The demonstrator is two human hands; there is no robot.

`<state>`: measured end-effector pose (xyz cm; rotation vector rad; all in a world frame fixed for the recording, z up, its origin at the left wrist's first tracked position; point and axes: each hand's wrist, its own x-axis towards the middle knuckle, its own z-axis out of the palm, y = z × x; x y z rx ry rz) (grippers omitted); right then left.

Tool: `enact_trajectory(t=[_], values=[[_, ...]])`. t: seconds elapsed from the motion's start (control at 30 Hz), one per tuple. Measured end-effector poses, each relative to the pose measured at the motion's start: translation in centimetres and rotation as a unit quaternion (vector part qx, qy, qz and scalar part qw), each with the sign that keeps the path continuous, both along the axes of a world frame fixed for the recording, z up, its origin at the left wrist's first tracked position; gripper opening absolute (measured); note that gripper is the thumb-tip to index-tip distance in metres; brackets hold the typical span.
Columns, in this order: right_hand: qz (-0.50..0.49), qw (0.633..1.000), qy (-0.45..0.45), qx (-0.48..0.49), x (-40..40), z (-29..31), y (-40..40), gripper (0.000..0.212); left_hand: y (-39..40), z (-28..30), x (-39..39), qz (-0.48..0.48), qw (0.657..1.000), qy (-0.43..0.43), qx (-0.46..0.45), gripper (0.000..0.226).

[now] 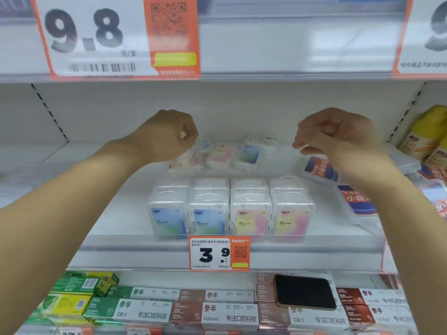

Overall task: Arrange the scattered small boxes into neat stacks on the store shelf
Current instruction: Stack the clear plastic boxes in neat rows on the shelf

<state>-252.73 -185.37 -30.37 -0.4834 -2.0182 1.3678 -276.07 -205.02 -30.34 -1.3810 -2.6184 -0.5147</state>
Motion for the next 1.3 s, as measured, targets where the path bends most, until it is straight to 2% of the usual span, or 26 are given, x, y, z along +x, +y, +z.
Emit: enact_trajectory(t=[0.1, 0.2, 0.3, 0.4, 0.5, 0.6, 0.7, 0.8, 0.9, 1.03, 1.1, 1.2, 1.3], values=[[0.057, 0.985, -0.128, 0.099, -3.4, 2.3, -1.3, 0.007, -3.0, -2.0, -2.7, 0.045, 0.999, -0.021, -0.006, 0.022], [0.099, 0.948, -0.249, 0.172, -8.6, 2.5, -2.7, 0.013, -5.1, -4.9, -3.6, 0.069, 0.993, -0.095, 0.0, 0.038], [0.104, 0.891, -0.356, 0.263, -13.8, 0.8, -3.2, 0.026, -5.6, -7.6, -3.5, 0.059, 0.986, -0.152, 0.04, 0.055], [0.081, 0.83, -0.44, 0.334, -17.4, -1.3, -2.8, 0.054, -4.8, -8.6, -3.7, 0.062, 0.981, -0.169, 0.065, 0.07], [0.066, 0.814, -0.477, 0.326, -19.6, -2.8, -2.1, 0.072, -4.2, -8.3, -4.2, 0.055, 0.985, -0.142, 0.076, 0.085], [0.06, 0.793, -0.521, 0.31, -20.8, -3.6, -1.8, 0.084, -4.2, -8.5, -4.6, 0.039, 0.994, -0.104, -0.011, 0.086], [0.066, 0.785, -0.533, 0.308, -21.5, -3.9, -1.6, 0.084, -4.2, -9.1, -5.1, 0.036, 0.996, -0.068, -0.034, 0.07], [0.073, 0.781, -0.529, 0.324, -21.4, -3.7, -1.6, 0.077, -4.3, -9.2, -5.5, 0.039, 0.997, -0.054, -0.03, 0.065], [0.068, 0.797, -0.508, 0.321, -21.1, -3.8, -1.7, 0.079, -4.4, -9.1, -5.5, 0.039, 0.996, -0.074, -0.038, 0.058], [0.061, 0.821, -0.457, 0.337, -20.6, -2.6, -2.3, 0.06, -4.6, -8.8, -5.4, 0.048, 0.989, -0.137, -0.014, 0.066], [0.068, 0.835, -0.418, 0.35, -20.1, -1.5, -2.9, 0.058, -4.7, -8.5, -5.5, 0.063, 0.986, -0.154, 0.005, 0.07], [0.128, 0.868, -0.355, 0.323, -19.2, 0.3, -4.3, 0.062, -4.8, -8.2, -5.3, 0.081, 0.979, -0.189, 0.014, 0.078], [0.224, 0.865, -0.34, 0.293, -18.6, 1.3, -6.0, 0.055, -5.2, -8.0, -4.7, 0.095, 0.967, -0.231, 0.042, 0.075]])
